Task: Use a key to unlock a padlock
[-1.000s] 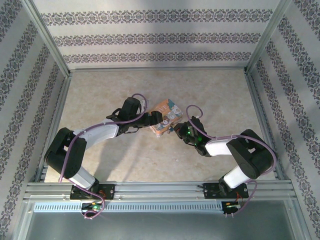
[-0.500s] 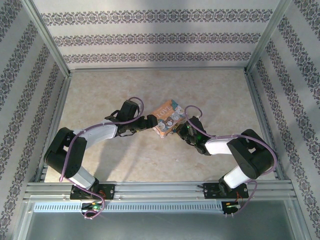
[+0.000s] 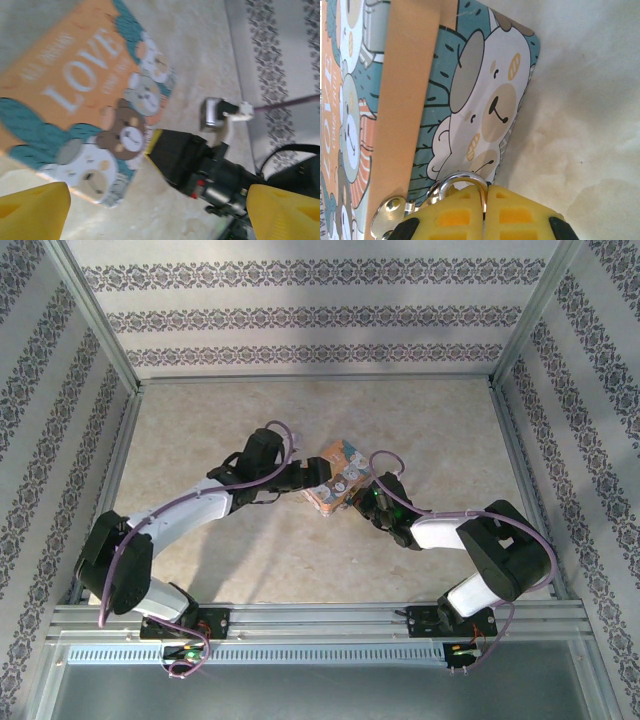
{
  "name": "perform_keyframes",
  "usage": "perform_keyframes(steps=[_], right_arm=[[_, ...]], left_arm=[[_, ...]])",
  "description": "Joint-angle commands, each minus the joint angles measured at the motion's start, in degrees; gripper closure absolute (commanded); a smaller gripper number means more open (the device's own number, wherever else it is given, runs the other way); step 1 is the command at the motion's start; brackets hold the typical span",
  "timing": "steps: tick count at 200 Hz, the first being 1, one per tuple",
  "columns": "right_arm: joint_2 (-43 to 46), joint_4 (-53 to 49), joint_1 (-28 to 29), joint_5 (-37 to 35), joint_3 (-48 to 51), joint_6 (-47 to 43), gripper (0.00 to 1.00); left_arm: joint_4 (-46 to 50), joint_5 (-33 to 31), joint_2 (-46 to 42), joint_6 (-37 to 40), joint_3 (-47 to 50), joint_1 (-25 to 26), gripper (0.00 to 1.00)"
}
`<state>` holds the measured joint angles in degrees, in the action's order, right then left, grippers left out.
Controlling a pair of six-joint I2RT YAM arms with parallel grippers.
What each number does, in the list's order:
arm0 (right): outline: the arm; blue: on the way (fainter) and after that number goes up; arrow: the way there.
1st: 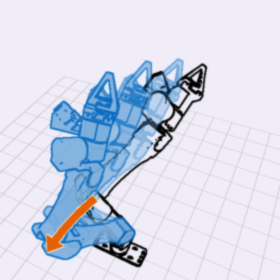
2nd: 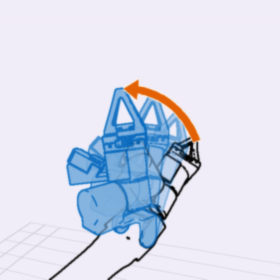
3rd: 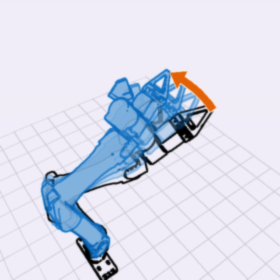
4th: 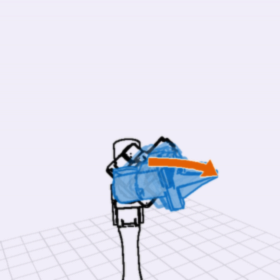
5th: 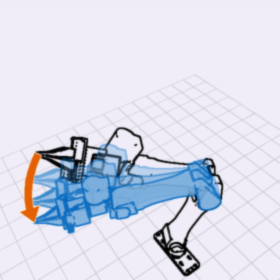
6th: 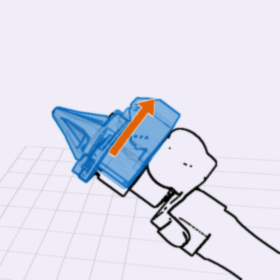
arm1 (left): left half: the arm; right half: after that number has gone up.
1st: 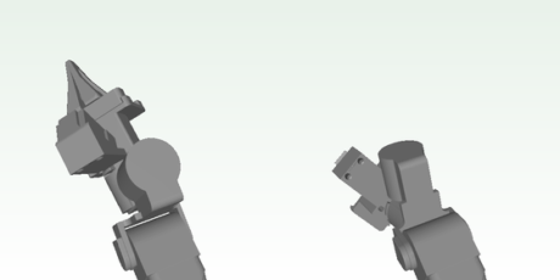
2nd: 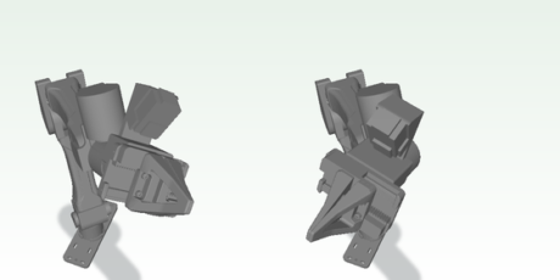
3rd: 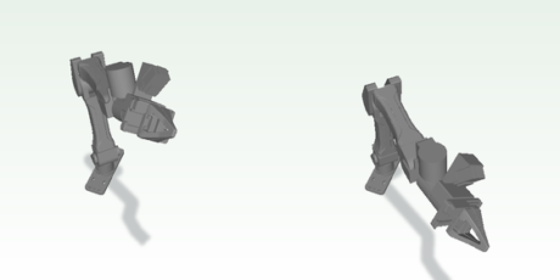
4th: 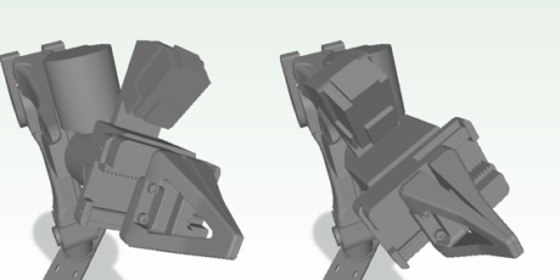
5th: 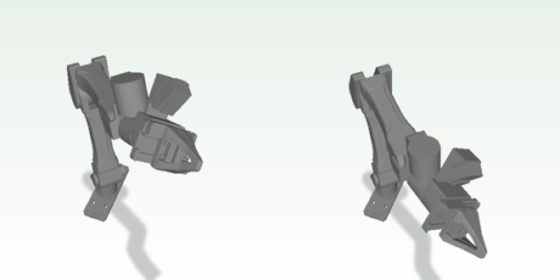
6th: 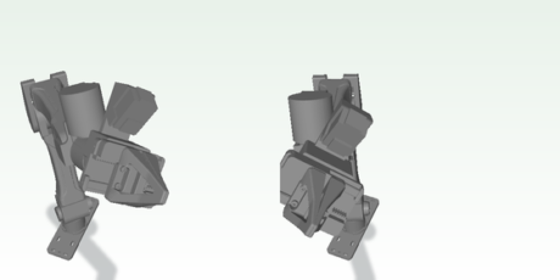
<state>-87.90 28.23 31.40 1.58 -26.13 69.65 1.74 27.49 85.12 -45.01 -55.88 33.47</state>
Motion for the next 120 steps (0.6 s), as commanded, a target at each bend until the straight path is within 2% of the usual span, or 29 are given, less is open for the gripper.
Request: perform_keyframes(steps=[1, 42, 71, 120], right_arm=[[0.18, -2.83, 0.94, -1.76, -0.76, -0.54, 1.00], [0.18, -3.22, 1.38, -1.76, -1.27, -0.65, 1.00], [0.09, -3.36, 1.64, -2.09, -1.49, -0.73, 1.00], [1.44, -2.42, 1.08, -1.70, -0.74, 0.11, 1.00]], left_arm=[[-3.45, 2.93, 4.09, -2.59, -2.59, 2.72, 0.09], [-4.48, 4.02, 10.47, -2.51, -6.85, 6.00, 0.10], [2.84, -0.28, 13.08, 1.68, -9.90, 7.13, 0.10], [5.94, -3.67, 14.45, 2.67, -6.78, 6.98, 0.09]])
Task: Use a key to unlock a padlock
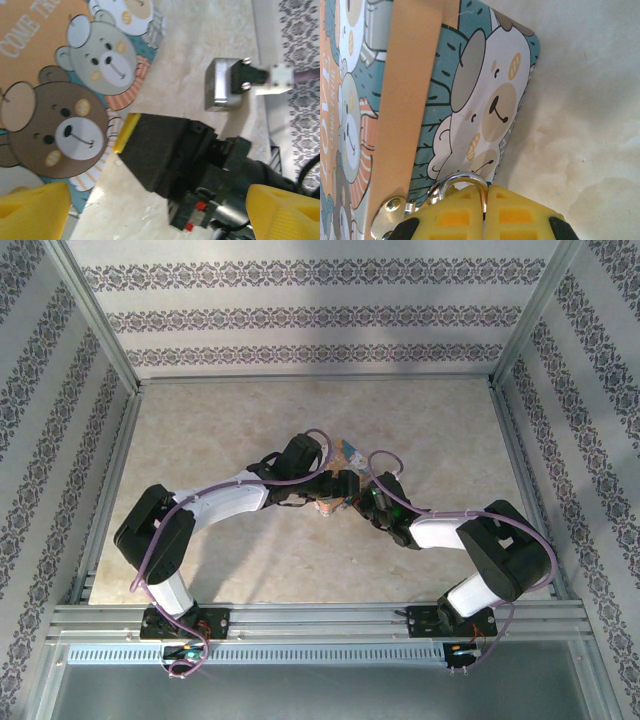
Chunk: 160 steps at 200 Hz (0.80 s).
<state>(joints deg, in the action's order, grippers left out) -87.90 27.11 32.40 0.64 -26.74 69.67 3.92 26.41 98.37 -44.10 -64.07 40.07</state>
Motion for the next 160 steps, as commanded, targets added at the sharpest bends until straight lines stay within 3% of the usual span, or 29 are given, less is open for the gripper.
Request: perform_keyframes(steps=[1, 130, 160], right_arm=[[1.47, -1.29, 0.05, -0.74, -0.10, 0.10, 1.00], [2.46, 0.40, -3.60, -2.34, 0.03, 2.63, 1.00], [6.90, -2.50, -3.47, -3.31, 1.76, 0.14, 1.00]], left_arm=[[3.78, -2.60, 1.26, 1.74, 1.50, 0.37, 0.09], [3.02, -5.23, -1.78, 0.50, 12.18, -4.22, 0.09], [3.54, -5.67, -4.19, 1.27, 13.42, -6.72, 0.09]])
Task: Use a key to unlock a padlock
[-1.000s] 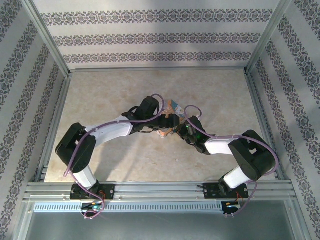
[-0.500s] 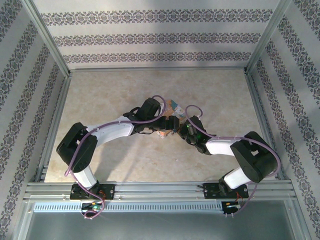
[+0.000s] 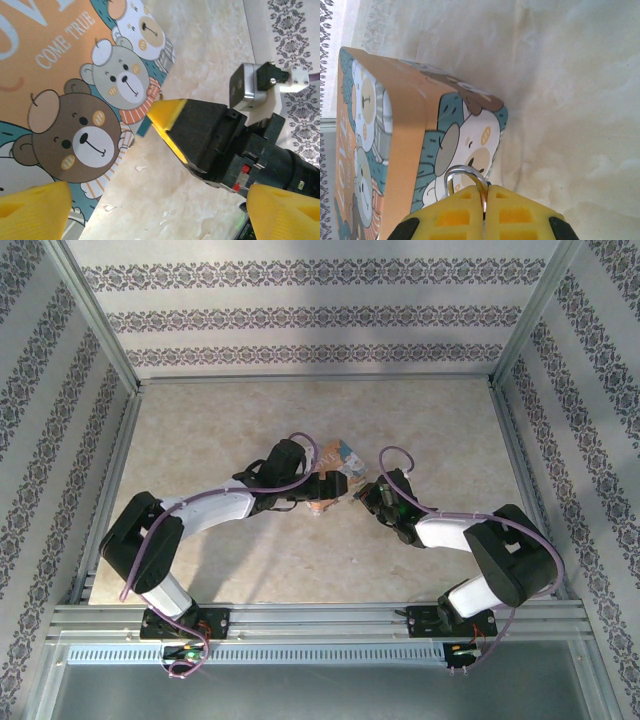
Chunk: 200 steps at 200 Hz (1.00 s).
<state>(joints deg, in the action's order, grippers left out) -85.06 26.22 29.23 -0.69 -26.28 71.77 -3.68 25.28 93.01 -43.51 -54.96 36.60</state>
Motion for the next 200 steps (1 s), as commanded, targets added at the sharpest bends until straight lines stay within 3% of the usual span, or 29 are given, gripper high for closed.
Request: perform_keyframes(steps=[1, 43, 81, 113, 157, 200], right_arm=[[4.06, -1.61, -0.30, -1.98, 1.30, -1.95, 1.00], [16.68, -8.88, -0.11, -2.04, 3.50, -11.09, 1.00], [28.44, -15.36, -2.96, 9.82, 3.81, -21.95, 1.00], [35.52, -20.84, -5.09, 23.96, 4.41, -27.55, 1.00], [37.61, -22.26, -5.33, 35.05, 7.67, -28.12, 1.00], [33.51, -22.64, -2.69, 37.43, 8.09, -28.96, 1.00]], left_arm=[[11.19, -4.49, 1.14, 0.78, 4.37, -3.40, 0.09], [12.10, -3.82, -1.14, 2.39, 5.21, -7.79, 0.09], [12.80, -2.41, -2.08, 3.94, 4.63, -11.04, 0.09], [12.83, 0.92, -3.54, 4.09, 3.35, -12.40, 0.08], [13.11, 3.02, -9.10, 5.44, 2.43, -13.81, 0.06], [15.42, 2.75, -15.93, 6.09, 2.92, -17.90, 0.03]])
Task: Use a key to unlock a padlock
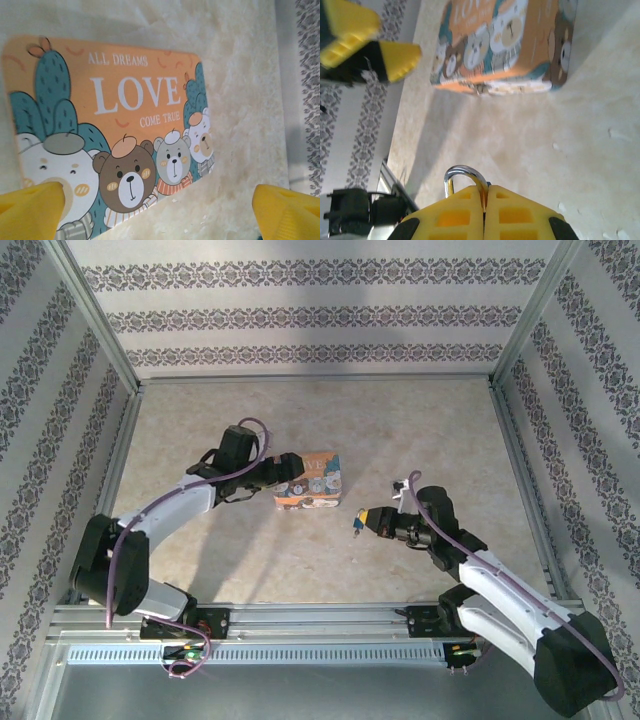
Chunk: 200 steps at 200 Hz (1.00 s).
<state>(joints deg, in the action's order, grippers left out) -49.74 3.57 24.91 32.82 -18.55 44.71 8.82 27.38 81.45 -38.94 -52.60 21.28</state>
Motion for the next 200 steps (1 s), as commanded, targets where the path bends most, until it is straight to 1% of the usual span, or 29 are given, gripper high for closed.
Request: perform_keyframes(steps=[1, 30, 42, 58, 82, 107, 137, 169, 186, 200], right_arm=[[-1.97, 0.02, 1.68, 3.92, 0.31, -1.95, 1.00], [-7.71, 0.69, 4.90, 2.84, -0.77, -2.65, 1.00], [-10.76, 1.48, 6.65, 2.26, -0.81, -2.91, 1.00], [-15.16, 2.36, 8.80, 1.00, -3.84, -3.23, 1.00], [-20.95, 5.35, 10.91, -1.65, -5.30, -1.28, 1.00], [-25.67, 8.74, 11.56, -2.82, -5.73, 1.79, 1.00], [-30.44, 11.59, 11.58, -2.60, -5.65, 4.70, 1.00], [-31.60, 12.47, 11.51, -3.28, -5.33, 5.44, 1.00], [-31.90, 12.29, 10.82, -2.63, -5.08, 5.19, 0.93], [-32.56, 12.03, 9.91, -1.44, -5.00, 4.73, 0.91]], left_arm=[[2.89, 0.66, -4.55, 1.51, 0.65, -2.65, 0.03], [3.98, -0.61, -8.05, 1.91, 2.08, -5.04, 0.01], [4.36, -0.86, -8.80, 2.19, 2.62, -5.51, 0.00], [4.54, -0.97, -9.44, 2.20, 3.40, -6.05, 0.00], [5.35, -1.48, -9.97, 2.19, 3.85, -6.45, 0.00], [6.03, -1.73, -10.29, 2.59, 3.91, -6.86, 0.00], [6.56, -1.80, -10.54, 2.82, 4.03, -7.14, 0.00], [6.83, -1.82, -10.96, 3.00, 4.45, -7.39, 0.00], [6.74, -1.95, -10.98, 3.08, 4.61, -7.59, 0.00], [6.83, -1.82, -10.99, 3.21, 4.76, -7.65, 0.00]])
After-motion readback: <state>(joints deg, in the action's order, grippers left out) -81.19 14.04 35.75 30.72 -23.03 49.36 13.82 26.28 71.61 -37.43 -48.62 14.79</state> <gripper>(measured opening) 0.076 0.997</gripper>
